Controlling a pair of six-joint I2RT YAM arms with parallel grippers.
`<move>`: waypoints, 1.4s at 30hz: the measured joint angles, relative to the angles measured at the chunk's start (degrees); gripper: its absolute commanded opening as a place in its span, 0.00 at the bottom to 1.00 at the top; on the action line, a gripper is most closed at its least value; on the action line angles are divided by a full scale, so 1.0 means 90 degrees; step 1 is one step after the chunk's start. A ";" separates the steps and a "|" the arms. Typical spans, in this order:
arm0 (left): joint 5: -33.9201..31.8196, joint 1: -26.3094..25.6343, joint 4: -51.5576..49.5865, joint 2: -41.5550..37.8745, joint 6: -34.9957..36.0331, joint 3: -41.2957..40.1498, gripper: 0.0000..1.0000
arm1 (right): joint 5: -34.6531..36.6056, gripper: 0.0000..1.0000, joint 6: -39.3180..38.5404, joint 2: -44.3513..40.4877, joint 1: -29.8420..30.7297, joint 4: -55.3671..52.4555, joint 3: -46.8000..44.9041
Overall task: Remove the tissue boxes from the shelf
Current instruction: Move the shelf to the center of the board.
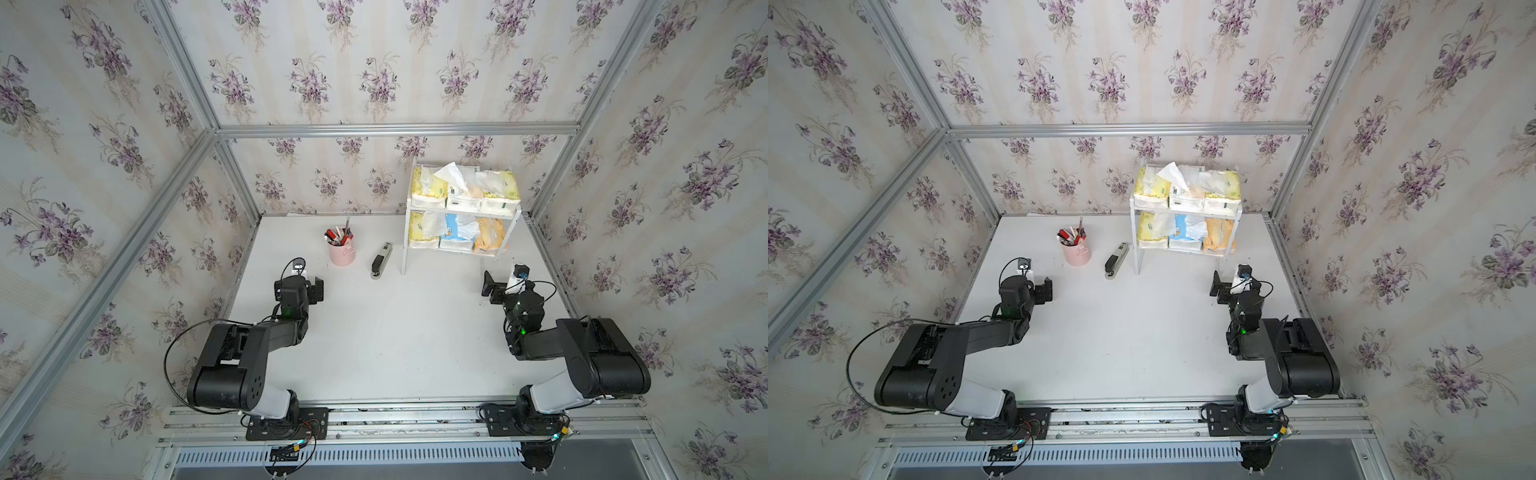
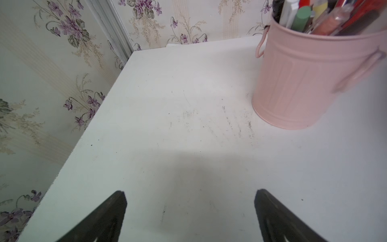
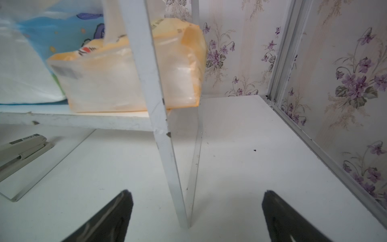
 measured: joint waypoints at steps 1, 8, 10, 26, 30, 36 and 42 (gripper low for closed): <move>0.0000 0.0000 0.0000 0.0000 0.0000 0.0000 0.99 | 0.0000 1.00 0.0000 0.0000 0.0000 0.0000 0.0000; 0.0000 0.0000 0.0000 0.0000 0.0000 0.0000 0.99 | 0.0039 1.00 0.0015 -0.0775 -0.0012 -0.0335 -0.0141; 0.0002 0.0000 0.0002 0.0000 0.0000 0.0000 0.99 | 0.0124 1.00 0.0002 -0.1341 -0.0015 -0.0692 -0.0138; 0.1515 -0.0231 -0.1581 -0.3898 -0.0619 0.0724 0.99 | 0.0500 1.00 0.0240 -0.5195 -0.0019 -0.4192 0.0707; 0.2669 -0.0804 -0.1858 -0.2970 -0.0952 0.1707 0.99 | 0.0253 1.00 0.0313 -0.5428 -0.0019 -0.4753 0.1047; 0.4082 -0.2055 -0.2409 -0.1081 -0.0792 0.3665 0.94 | -0.0333 1.00 0.0112 -0.5127 -0.0019 -0.5591 0.1826; 0.5015 -0.2307 -0.2701 0.0619 -0.0670 0.5122 0.92 | -0.0542 0.97 -0.0029 -0.4709 -0.0053 -0.6062 0.2322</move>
